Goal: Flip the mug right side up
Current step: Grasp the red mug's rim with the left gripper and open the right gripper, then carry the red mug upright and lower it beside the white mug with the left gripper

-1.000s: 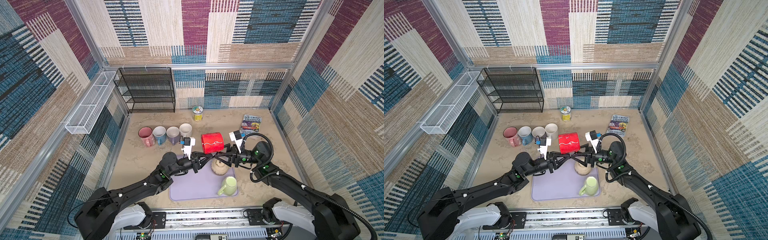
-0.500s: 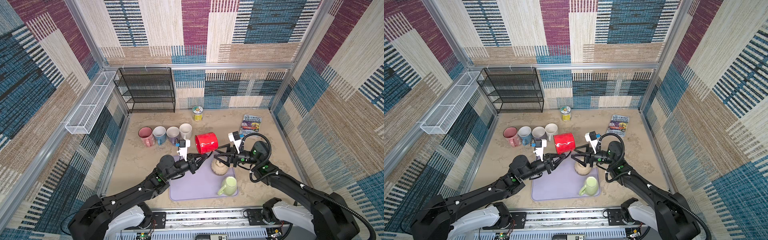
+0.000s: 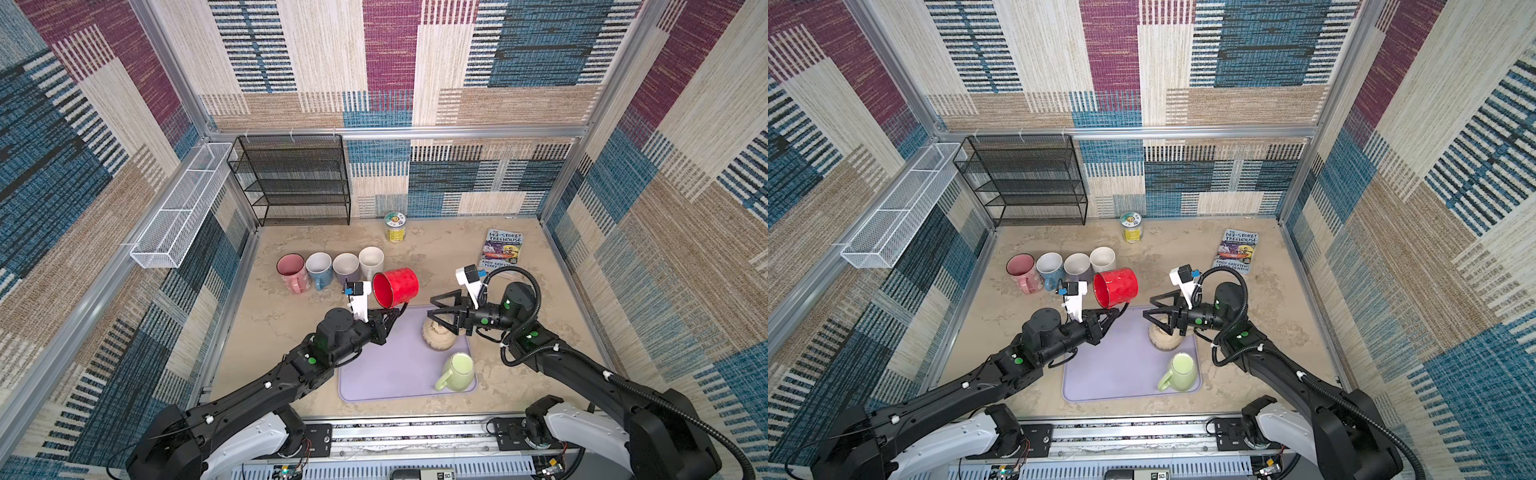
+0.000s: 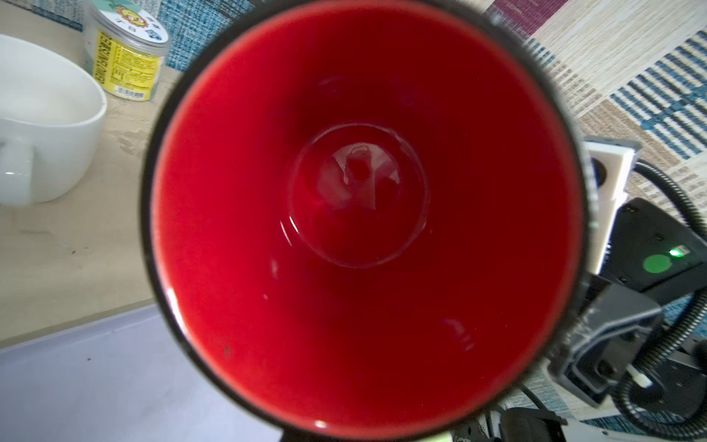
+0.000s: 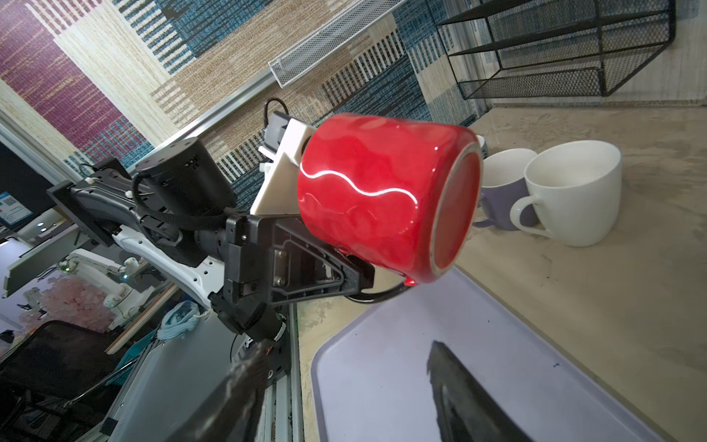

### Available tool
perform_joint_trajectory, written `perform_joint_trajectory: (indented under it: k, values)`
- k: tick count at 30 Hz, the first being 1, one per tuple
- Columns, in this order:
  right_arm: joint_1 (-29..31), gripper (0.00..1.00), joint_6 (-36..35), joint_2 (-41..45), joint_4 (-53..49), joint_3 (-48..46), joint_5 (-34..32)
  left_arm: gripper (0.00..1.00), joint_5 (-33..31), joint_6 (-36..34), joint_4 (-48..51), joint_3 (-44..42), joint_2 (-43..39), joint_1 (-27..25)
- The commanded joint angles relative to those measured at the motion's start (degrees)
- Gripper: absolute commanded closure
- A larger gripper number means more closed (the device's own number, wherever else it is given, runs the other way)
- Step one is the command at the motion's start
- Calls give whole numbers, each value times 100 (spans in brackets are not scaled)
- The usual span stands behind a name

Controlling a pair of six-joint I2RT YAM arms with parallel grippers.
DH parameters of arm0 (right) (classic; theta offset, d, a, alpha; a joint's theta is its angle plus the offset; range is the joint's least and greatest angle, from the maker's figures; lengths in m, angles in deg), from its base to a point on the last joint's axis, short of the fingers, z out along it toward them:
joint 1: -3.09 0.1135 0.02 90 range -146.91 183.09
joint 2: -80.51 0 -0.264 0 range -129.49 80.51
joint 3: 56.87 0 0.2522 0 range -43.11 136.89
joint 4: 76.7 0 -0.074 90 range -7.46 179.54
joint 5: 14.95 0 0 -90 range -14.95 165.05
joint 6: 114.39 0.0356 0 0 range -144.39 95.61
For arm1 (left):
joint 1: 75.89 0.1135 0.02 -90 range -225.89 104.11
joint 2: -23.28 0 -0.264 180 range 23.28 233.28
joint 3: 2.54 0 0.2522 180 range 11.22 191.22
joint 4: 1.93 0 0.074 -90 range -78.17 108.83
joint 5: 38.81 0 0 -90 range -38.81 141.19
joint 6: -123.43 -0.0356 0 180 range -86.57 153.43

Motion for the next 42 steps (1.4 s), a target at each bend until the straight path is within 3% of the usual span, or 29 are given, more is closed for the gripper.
perform_joint_trajectory:
  k: [1,9,22,42]
  values:
    - [8,32,-191,56,-398,60,-284,100,-296,-340,352,229,-40,14]
    - [7,26,-263,85,-883,84,-627,100,-741,-528,2210,1248,398,19]
    - [8,0,-169,328,-1505,-3,-1612,100,-981,-754,3206,2167,1225,28]
    - [8,0,60,1698,-2056,-702,-3533,100,-1530,-1068,4903,4297,3178,229]
